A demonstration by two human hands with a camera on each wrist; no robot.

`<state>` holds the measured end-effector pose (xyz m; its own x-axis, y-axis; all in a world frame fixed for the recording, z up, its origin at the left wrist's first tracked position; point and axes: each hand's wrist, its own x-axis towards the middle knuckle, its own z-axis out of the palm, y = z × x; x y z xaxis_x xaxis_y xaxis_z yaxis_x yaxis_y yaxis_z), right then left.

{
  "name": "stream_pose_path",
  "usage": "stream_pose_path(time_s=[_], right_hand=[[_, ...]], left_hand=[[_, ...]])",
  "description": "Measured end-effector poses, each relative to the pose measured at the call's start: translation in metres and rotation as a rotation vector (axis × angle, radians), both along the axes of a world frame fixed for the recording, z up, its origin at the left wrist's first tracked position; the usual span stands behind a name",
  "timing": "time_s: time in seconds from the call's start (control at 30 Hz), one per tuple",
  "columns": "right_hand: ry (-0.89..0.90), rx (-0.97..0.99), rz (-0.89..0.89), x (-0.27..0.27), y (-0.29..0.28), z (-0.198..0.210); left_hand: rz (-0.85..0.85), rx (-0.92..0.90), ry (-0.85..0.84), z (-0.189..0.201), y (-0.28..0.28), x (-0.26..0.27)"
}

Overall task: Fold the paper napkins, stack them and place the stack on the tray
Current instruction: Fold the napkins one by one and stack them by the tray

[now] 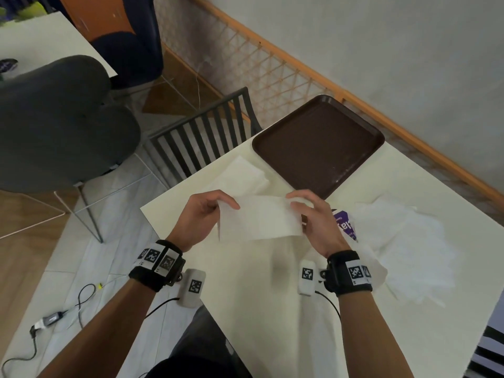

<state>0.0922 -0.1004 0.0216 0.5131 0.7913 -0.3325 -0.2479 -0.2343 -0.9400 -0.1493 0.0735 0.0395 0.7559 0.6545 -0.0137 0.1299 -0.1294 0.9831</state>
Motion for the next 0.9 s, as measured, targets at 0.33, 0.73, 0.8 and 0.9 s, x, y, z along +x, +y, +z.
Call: stream_pose_path(time_s=[0.33, 0.73, 0.8, 0.9], right_hand=[[-0.667, -0.169, 0.052, 0.012, 0.155, -0.015], [-0.922, -0.311, 0.180, -0.003, 0.172, -0.023], [-0.975, -0.273, 0.123, -0.004, 0.136, -0.008], [-1.013, -0.308, 0.110, 0.002, 0.058, -0.001]], left_hand=[[0.321, 0.009, 0.323, -0.035, 0.048, -0.002], [0.356, 0.355, 0.594, -0.062, 0.039, 0.008], [0.400, 0.473, 0.571, -0.061, 0.023, 0.010], [0.374, 0.500, 0.460, -0.056, -0.013, 0.021]])
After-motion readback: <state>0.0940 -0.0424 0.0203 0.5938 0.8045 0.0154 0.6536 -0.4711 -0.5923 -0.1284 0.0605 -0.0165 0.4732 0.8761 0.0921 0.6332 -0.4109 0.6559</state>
